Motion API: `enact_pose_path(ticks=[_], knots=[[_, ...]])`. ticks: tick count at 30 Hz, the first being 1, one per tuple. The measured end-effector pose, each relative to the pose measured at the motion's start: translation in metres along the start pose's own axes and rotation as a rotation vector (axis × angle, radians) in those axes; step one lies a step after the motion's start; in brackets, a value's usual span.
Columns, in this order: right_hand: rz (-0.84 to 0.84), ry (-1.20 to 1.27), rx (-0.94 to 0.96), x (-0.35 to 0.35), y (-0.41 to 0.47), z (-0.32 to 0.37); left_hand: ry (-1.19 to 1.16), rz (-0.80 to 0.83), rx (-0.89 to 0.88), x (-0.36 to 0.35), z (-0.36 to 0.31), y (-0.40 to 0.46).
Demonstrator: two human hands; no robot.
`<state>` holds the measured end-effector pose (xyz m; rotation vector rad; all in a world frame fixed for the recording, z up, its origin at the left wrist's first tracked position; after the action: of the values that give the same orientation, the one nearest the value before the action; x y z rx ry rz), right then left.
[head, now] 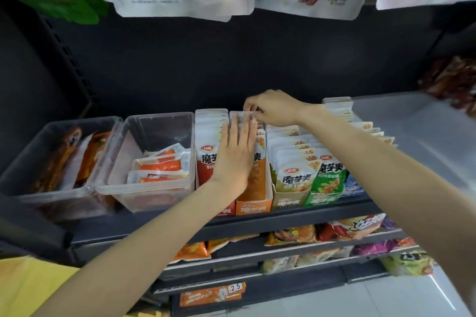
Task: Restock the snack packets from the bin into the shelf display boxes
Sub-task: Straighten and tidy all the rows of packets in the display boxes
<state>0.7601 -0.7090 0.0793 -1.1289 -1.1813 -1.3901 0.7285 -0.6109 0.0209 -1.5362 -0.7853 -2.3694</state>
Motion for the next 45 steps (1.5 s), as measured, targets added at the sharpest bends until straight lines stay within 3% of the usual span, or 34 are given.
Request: enact_pose_path(ticks=[4,10,13,15,17,19,23,28,32,40,45], knots=[[-0.121,-0.004,-0.001,0.002,0.000,-0.004,-0.041,-0.053,-0.014,0.000,-0.001,-0.005],[-0.065,-0.026,-0.011,-0.006,0.000,-0.010,-0.069,-0.042,-0.048,-0.003,0.003,-0.002],[-0.282,0.121,-0.048,0.027,-0.015,-0.019,-0.389,-0.103,-0.001,0.003,0.018,-0.003],[-0.390,0.177,-0.049,0.043,-0.033,-0.021,-0.605,-0.266,0.114,0.019,0.043,-0.005],[-0.392,0.150,-0.007,0.042,-0.048,-0.015,-0.727,-0.412,0.200,0.032,0.068,-0.004],[-0.347,0.049,0.053,0.028,-0.051,-0.004,-0.652,-0.416,0.144,0.032,0.074,0.002],[-0.299,-0.141,0.068,0.011,-0.039,0.009,-0.360,-0.225,-0.069,0.018,0.048,0.009],[-0.314,-0.280,0.049,0.016,-0.021,0.011,-0.199,-0.034,-0.012,0.002,0.036,0.006],[-0.296,-0.225,0.048,0.021,-0.016,0.008,-0.146,-0.045,0.045,0.001,0.029,0.005],[-0.243,-0.144,0.031,0.011,-0.021,0.005,-0.032,-0.060,-0.013,-0.002,0.011,-0.003],[-0.313,-0.281,0.008,0.004,-0.018,0.007,-0.013,-0.104,0.030,0.002,0.010,-0.006]])
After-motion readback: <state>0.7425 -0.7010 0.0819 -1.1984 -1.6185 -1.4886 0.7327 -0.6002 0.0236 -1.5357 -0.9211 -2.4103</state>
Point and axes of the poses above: each hand's wrist, its own y-axis towards the middle knuckle, its own x-axis out of the back of the hand, z = x × y, the point moved 8 cm from there along y, towards the middle knuckle, and after that the axes turned 7 degrees about -z, right-handed, at the moved point
